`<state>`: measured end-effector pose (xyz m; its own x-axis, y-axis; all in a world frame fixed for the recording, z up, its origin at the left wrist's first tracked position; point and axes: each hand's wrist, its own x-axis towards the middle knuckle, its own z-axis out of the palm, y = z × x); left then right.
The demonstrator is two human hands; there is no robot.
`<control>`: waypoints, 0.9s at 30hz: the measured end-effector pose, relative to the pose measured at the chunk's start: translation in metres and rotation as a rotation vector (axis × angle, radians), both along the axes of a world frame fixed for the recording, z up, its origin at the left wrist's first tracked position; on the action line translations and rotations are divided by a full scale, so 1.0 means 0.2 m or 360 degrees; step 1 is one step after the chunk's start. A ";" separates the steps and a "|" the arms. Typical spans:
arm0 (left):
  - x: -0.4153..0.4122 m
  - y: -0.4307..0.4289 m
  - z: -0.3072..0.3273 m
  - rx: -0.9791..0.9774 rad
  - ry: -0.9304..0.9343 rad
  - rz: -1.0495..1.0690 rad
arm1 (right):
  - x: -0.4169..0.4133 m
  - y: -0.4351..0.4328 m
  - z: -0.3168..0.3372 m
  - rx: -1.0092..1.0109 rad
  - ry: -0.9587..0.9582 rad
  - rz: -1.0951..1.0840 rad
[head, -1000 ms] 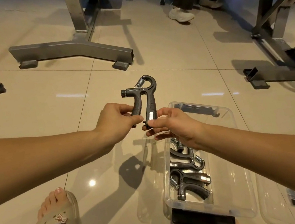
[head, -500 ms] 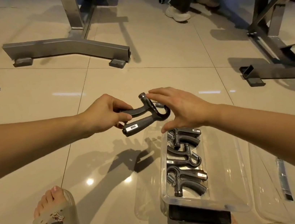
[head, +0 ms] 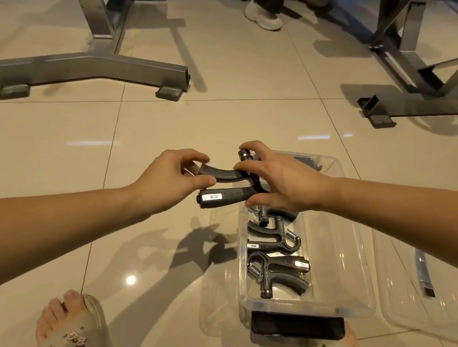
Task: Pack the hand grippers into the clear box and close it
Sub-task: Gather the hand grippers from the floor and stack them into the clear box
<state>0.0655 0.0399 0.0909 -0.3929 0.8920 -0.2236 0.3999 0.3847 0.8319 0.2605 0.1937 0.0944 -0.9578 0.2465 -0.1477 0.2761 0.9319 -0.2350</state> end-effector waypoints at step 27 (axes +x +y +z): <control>0.18 0.20 -0.28 -0.0295 0.1066 -0.1182 | 0.38 0.01 -0.76 -0.0148 -0.0616 -0.0677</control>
<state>0.1022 0.0794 0.0340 0.1511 0.9350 -0.3207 0.9521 -0.0505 0.3016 0.3369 0.1962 -0.0580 -0.6494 0.5669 -0.5069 0.7038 0.7005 -0.1182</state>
